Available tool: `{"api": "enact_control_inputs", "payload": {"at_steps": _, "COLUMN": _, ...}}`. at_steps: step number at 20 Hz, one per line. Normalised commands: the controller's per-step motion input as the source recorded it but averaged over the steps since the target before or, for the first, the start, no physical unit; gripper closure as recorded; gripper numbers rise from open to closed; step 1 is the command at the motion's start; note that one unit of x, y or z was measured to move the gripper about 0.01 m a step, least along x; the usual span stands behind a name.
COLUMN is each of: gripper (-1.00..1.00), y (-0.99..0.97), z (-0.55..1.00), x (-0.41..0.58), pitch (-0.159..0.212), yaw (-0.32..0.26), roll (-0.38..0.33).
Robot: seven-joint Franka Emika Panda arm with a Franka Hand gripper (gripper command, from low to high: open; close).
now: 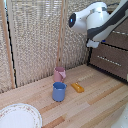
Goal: Kindly get your arm to the topmost drawer handle. Get a good grip on it, then softly pull to open it.
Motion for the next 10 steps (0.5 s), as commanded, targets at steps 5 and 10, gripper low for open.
{"api": "enact_control_inputs", "payload": {"at_steps": 5, "gripper": -1.00, "y": -0.66, "z": 0.06, "x": -0.203, "pitch": -0.005, "yaw": 0.011, "roll": -0.290}}
{"api": "enact_control_inputs", "payload": {"at_steps": 10, "gripper": -1.00, "y": -0.52, "z": 0.04, "x": -0.067, "pitch": -0.042, "yaw": 0.129, "roll": -0.213}}
